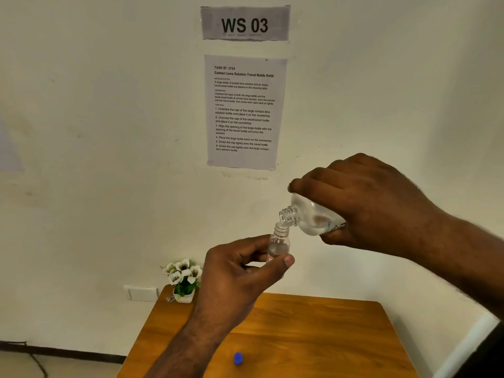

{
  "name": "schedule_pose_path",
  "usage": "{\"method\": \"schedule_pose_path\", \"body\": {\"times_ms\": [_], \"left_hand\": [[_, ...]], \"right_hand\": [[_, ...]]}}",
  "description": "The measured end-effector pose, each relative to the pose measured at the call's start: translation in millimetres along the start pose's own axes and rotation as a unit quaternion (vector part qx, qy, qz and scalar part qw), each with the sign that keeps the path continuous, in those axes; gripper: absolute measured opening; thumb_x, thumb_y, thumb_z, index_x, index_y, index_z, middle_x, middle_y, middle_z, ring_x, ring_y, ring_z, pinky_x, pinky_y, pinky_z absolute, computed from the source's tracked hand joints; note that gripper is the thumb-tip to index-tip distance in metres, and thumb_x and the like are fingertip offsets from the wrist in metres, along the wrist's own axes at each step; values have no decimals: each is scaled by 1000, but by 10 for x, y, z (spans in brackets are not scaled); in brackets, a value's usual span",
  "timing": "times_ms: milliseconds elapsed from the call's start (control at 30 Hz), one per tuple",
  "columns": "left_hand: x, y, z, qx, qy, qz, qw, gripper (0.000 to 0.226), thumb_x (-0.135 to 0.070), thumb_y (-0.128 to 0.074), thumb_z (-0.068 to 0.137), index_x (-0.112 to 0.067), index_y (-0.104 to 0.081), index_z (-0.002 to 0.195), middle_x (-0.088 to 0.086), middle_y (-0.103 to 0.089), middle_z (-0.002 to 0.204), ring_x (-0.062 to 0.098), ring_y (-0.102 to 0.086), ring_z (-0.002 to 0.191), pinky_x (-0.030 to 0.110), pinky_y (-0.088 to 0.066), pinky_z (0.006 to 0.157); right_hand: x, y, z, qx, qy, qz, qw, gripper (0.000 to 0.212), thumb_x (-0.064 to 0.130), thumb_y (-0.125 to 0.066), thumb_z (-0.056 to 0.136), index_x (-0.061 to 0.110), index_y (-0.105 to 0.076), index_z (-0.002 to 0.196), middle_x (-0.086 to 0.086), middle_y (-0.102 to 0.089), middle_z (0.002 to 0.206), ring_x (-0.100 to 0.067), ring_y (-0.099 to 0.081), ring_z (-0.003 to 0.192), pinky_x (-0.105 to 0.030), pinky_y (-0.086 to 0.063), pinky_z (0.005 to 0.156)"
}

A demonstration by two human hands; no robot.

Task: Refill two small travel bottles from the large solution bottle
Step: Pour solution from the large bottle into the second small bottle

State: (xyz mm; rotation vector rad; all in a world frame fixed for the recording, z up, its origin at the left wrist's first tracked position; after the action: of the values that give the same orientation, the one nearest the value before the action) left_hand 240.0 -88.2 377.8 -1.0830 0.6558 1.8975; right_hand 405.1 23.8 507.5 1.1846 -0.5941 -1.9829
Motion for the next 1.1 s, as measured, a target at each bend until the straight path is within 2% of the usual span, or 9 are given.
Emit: {"method": "schedule_pose_path", "body": {"times_ms": [233,433,1100], "left_hand": [[6,12,11,-1,8,10,1000,30,-31,-82,76,-23,-82,105,-5,-81,92,22,-77,83,48,-65,66],[13,8,17,-6,15,15,1000,30,-32,-82,76,-24,-82,105,-5,-81,91,24,-76,83,54,-62,65],[25,-39,10,0,21,6,1000,25,-30,-82,75,-23,-83,99,-5,-81,93,27,-75,85,56,-61,65]], "right_hand": [[10,-17,16,3,0,4,1000,81,41,-90,59,20,-57,131,-2,-70,115,-30,-68,84,-43,-54,76],[10,-38,21,8,-5,3,1000,81,41,-89,60,20,-58,131,-2,-70,115,-30,-68,85,-43,-54,76],[31,-73,-46,24,-24,13,999,78,41,-87,62,21,-59,132,0,-69,118,-28,-68,90,-42,-51,79]]}}
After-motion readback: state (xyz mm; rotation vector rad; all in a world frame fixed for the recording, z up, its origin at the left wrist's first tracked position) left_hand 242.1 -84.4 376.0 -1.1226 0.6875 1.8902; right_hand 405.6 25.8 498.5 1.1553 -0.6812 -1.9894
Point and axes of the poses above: each hand's wrist, its own z-axis towards the middle knuckle, its own y-axis out of the back of the hand, x = y × z, the point moved 2 cm from there along z, towards the middle knuckle
